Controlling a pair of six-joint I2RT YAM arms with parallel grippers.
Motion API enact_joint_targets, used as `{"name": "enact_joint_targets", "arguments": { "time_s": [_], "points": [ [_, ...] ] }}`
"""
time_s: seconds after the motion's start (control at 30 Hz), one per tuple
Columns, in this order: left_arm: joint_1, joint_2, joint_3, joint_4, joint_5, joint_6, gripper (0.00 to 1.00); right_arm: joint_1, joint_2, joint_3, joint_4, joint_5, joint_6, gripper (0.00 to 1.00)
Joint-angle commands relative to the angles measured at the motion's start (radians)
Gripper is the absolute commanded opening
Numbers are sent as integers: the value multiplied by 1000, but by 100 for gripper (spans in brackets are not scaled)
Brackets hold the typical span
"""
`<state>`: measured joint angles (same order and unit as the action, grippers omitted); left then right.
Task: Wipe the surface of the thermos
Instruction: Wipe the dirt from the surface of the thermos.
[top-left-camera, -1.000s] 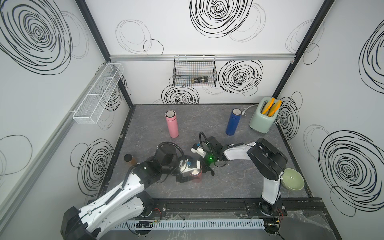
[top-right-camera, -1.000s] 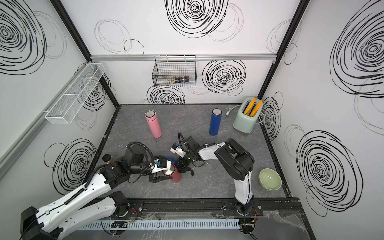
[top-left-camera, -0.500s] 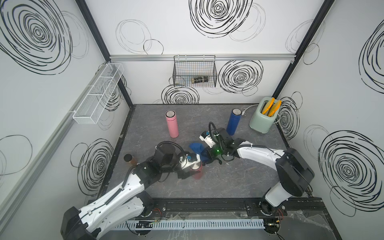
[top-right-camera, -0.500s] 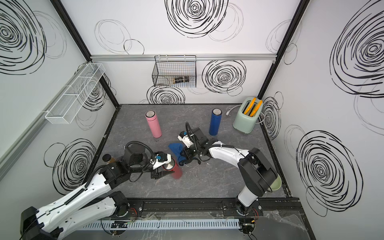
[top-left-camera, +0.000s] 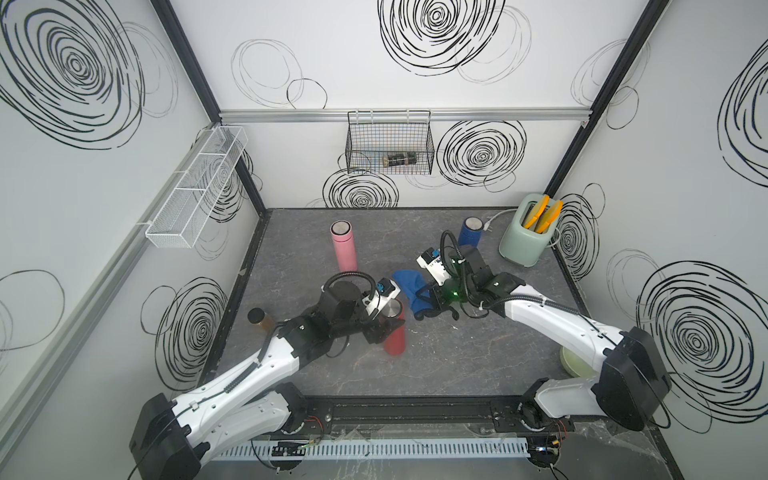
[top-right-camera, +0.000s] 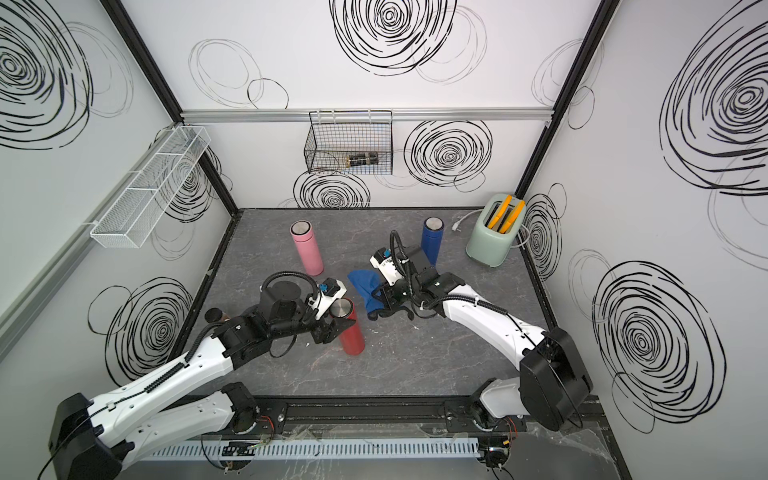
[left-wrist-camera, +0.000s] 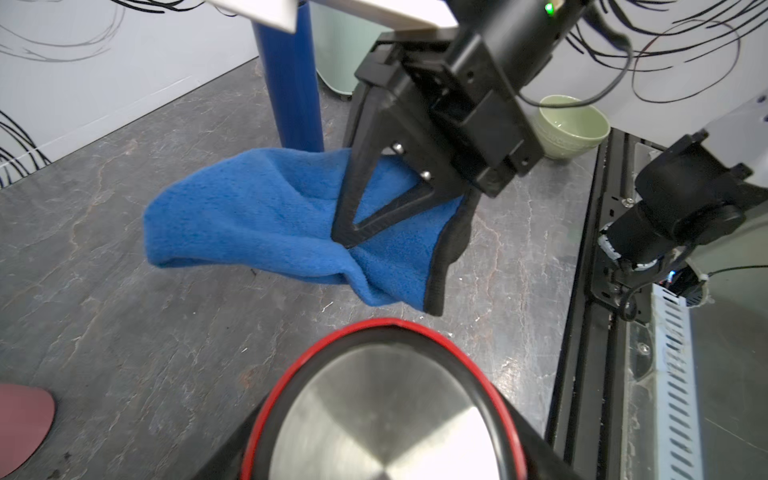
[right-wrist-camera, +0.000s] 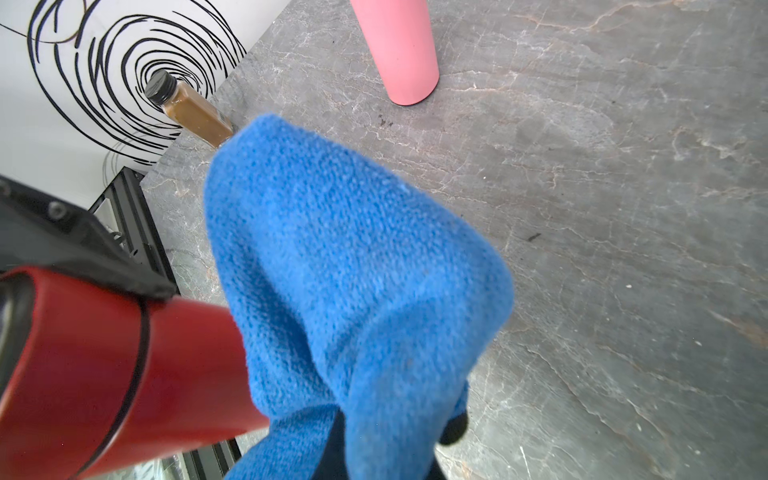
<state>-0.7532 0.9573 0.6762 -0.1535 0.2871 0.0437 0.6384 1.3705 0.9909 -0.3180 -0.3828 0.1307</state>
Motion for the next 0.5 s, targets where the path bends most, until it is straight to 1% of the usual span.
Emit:
{"name": "enact_joint_targets", "arguments": {
  "time_s": [0.0, 0.27, 0.47],
  "points": [
    [-34, -5, -6, 68, 11, -41, 11, -9, -29, 32, -42, 2, -13, 3],
    [-113, 38, -1, 47, 11, -41, 11, -19, -50, 14, -56, 12, -7, 3],
    [-132, 66, -1, 57, 11, -41, 11, -22, -72, -9, -57, 12, 0, 3]
  ]
}}
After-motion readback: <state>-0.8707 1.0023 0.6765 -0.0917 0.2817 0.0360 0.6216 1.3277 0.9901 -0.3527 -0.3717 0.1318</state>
